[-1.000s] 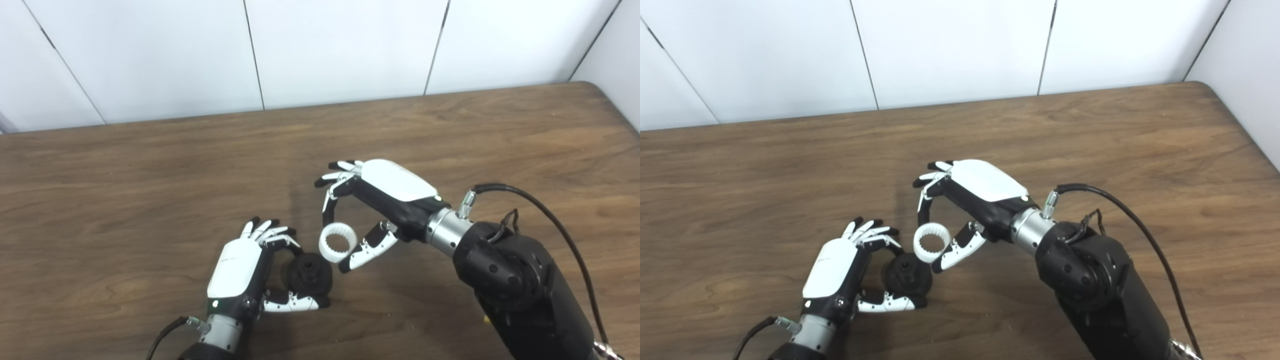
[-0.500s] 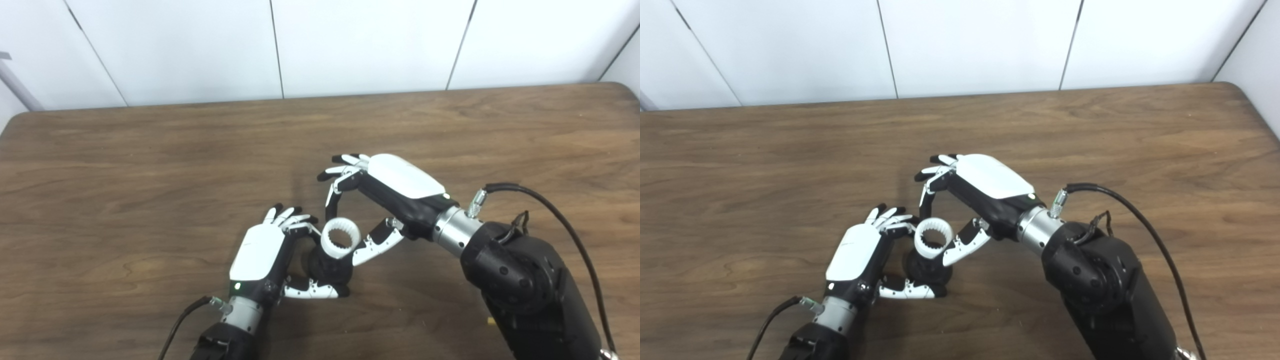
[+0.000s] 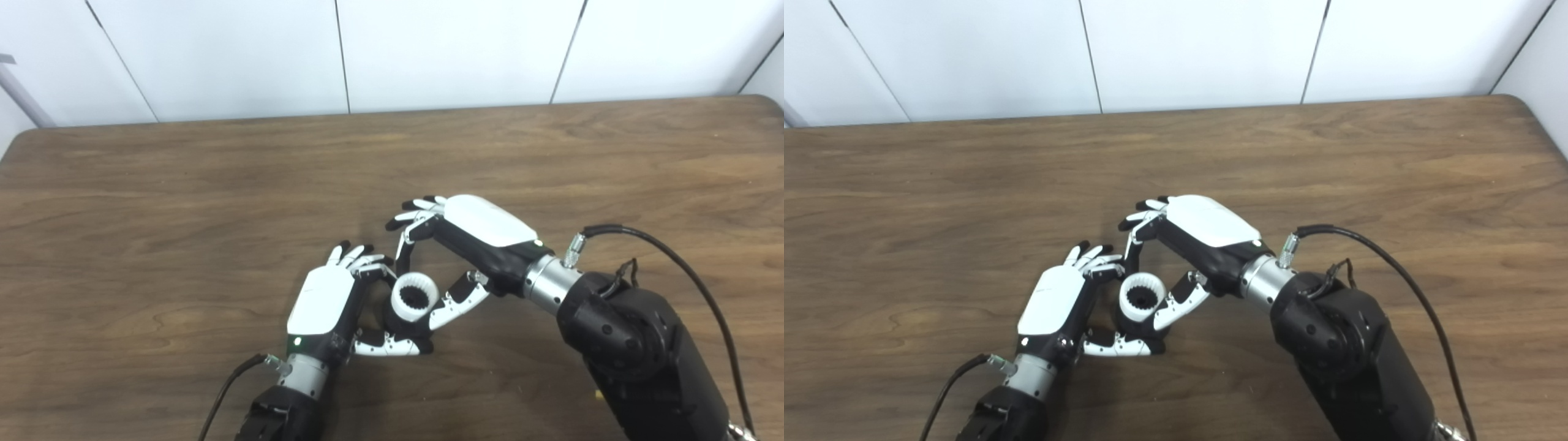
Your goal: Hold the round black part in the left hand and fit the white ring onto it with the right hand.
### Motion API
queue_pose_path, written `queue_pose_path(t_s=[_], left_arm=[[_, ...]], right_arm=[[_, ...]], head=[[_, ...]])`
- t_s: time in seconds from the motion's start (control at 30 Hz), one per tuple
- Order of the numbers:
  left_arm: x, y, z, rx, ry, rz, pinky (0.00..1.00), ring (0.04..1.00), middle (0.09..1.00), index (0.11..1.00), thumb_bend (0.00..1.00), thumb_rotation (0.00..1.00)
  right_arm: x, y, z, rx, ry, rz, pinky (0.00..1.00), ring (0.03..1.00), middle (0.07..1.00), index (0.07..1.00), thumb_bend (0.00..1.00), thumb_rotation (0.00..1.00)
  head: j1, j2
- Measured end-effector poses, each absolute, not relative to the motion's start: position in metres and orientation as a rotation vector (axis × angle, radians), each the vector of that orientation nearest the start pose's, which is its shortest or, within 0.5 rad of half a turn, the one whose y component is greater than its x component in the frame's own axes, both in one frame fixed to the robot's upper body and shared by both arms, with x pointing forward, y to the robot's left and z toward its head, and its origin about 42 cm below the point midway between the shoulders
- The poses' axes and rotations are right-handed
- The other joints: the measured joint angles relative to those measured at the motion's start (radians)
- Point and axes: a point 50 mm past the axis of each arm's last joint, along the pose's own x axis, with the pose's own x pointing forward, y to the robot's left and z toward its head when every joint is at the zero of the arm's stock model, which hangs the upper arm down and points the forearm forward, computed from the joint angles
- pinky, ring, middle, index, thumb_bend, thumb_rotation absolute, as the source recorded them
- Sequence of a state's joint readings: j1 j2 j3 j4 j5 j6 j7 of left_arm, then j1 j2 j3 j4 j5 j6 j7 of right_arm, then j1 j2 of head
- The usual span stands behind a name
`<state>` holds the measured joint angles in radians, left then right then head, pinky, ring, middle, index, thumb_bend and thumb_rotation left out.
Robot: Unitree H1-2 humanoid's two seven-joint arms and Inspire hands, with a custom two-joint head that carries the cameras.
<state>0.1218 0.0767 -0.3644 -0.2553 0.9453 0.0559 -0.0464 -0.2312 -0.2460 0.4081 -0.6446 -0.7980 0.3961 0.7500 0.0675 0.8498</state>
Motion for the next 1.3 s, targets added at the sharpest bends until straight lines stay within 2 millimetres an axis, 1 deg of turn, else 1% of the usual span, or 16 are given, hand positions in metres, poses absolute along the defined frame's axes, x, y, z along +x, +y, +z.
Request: queue_pose_path(t_s=[0.13, 1.07, 1.3], left_arm=[[0.228, 0.14, 0.126, 0.957, -0.2, -0.275, 1.0, 0.914, 0.799, 0.487, 0.52, 0.05], [0.227, 0.138, 0.128, 0.957, -0.198, -0.283, 1.0, 0.908, 0.795, 0.487, 0.52, 0.06], [0.226, 0.137, 0.129, 0.961, -0.196, -0.295, 1.0, 0.909, 0.796, 0.486, 0.52, 0.06]], right_arm=[[0.266, -0.146, 0.25, -1.052, -0.226, 0.681, 1.0, 0.952, 0.848, 0.482, 0.52, 0.14], [0.268, -0.143, 0.249, -1.022, -0.218, 0.68, 1.0, 0.957, 0.85, 0.482, 0.52, 0.14], [0.272, -0.144, 0.244, -1.025, -0.192, 0.679, 1.0, 0.954, 0.849, 0.483, 0.52, 0.14]], head=[[0.003, 0.006], [0.0, 0.021], [0.0, 0.023]])
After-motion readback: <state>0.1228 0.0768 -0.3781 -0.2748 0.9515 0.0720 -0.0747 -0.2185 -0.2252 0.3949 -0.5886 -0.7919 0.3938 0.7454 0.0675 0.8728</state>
